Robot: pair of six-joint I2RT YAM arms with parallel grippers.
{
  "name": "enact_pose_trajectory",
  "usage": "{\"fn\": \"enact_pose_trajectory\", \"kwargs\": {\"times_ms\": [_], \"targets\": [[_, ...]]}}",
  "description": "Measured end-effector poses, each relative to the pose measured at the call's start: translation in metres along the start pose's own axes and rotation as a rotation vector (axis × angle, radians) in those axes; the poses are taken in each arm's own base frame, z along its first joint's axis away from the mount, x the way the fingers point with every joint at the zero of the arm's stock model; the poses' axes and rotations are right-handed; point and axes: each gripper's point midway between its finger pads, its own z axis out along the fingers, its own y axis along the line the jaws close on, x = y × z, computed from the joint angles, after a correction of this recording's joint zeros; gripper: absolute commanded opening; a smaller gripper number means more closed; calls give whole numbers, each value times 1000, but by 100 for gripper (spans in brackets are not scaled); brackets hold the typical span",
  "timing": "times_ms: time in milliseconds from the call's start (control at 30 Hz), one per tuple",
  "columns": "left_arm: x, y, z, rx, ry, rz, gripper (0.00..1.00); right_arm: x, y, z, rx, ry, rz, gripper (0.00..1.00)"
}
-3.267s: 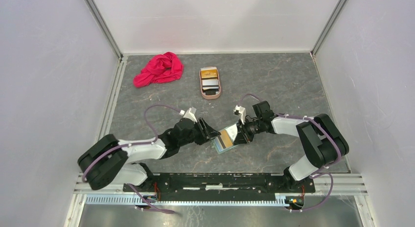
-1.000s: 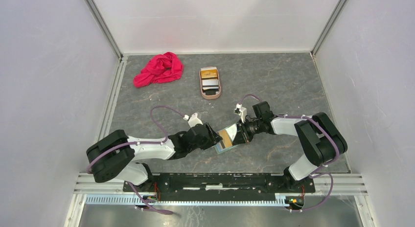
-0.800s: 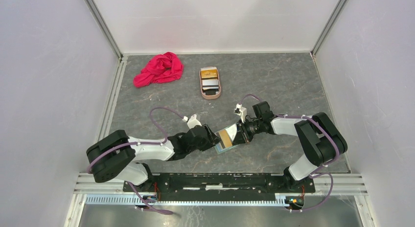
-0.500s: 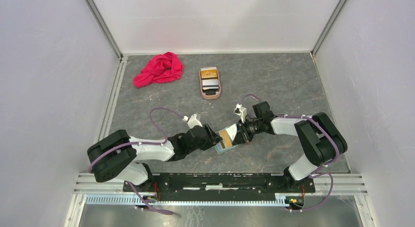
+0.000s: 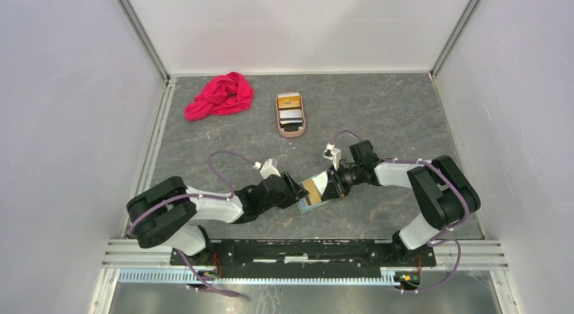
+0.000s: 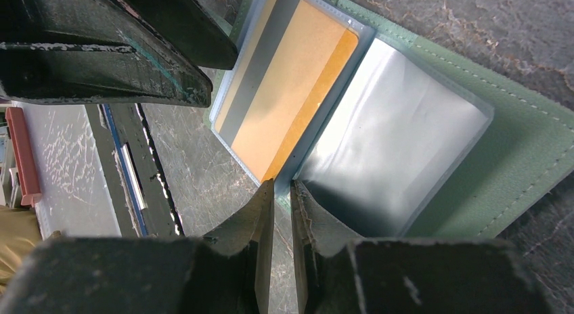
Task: Put the credit cards into the card holder
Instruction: Open the card holder at the center of the board.
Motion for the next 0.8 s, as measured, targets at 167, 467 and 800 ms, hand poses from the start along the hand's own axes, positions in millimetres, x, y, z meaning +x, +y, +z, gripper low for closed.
{"fn": "enact_pose_trajectory", "kwargs": {"times_ms": [167, 467, 800], "targets": [[0, 0, 1, 11, 6, -13, 51, 0, 0, 0, 0, 0, 0, 22], [1, -1, 1, 29, 7, -18, 50, 0, 0, 0, -1, 2, 2, 22], [-3, -5, -8, 47, 0, -22, 50, 0, 0, 0, -1, 2, 2, 23]]}}
